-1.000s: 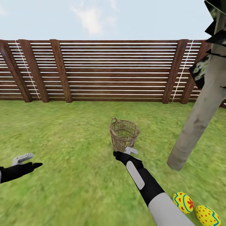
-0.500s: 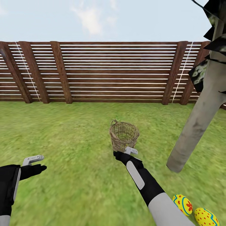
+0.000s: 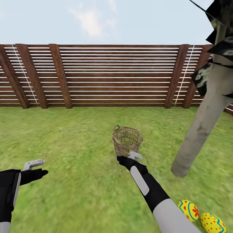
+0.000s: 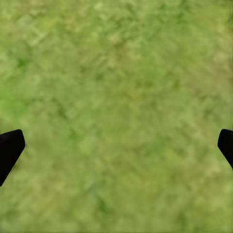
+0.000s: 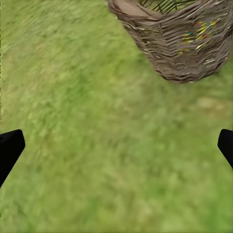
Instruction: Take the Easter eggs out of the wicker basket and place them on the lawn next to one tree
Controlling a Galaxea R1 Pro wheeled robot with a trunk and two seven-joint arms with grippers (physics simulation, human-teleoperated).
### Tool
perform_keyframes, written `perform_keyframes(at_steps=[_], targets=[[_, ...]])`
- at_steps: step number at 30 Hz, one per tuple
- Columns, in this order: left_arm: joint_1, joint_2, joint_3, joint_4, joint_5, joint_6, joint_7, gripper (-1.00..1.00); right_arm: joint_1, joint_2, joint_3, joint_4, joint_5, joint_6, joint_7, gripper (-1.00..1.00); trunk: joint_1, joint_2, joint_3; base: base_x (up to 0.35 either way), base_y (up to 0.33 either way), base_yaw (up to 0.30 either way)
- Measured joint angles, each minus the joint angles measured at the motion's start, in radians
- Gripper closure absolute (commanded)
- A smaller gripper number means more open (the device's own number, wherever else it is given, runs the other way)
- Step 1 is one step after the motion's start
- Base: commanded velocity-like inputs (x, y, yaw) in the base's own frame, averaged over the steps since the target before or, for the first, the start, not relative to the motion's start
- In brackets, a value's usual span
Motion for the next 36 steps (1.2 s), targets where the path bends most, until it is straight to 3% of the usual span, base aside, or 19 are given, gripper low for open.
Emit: perform_keyframes(at_steps=[17, 29, 36], targets=[[0.000, -0.002, 0.001, 0.000, 0.000, 0.000, 0.000, -1.00, 0.000, 0.000, 0.001, 0.000, 0.000, -0.001, 0.000, -1.00, 0.000, 0.000, 0.000, 0.102, 0.280, -0.005], [0.000, -0.002, 0.001, 0.000, 0.000, 0.000, 0.000, -1.00, 0.000, 0.000, 0.001, 0.000, 0.000, -0.001, 0.000, -1.00, 0.000, 0.000, 0.011, 0.106, 0.285, -0.187], [0.000, -0.002, -0.001, 0.000, 0.000, -0.001, 0.000, -1.00, 0.000, 0.001, 0.002, 0.001, 0.000, -0.001, 0.000, -1.00, 0.000, 0.000, 0.013, 0.166, 0.252, -0.031]])
